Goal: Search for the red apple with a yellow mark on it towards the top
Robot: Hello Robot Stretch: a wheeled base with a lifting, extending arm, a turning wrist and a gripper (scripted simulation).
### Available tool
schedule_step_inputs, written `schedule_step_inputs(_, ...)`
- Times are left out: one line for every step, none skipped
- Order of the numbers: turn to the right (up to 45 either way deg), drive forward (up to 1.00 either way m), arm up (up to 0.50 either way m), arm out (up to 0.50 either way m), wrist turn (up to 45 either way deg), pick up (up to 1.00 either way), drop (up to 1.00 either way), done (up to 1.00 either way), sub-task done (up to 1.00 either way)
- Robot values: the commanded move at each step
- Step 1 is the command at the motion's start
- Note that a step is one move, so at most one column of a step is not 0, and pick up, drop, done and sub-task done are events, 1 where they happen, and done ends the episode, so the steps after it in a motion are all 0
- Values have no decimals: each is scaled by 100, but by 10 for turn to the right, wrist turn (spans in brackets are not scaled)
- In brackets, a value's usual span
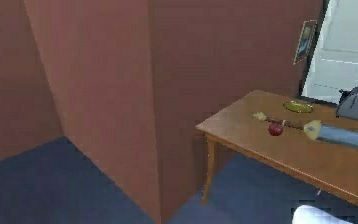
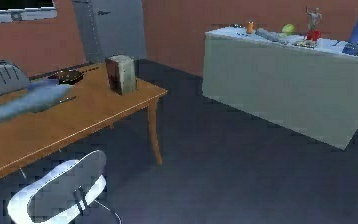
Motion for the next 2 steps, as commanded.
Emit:
schedule_step_inputs(270,0,0,0,0,0,0,0,0)
schedule_step_inputs(0,100,0,0,0,0,0,0,0)
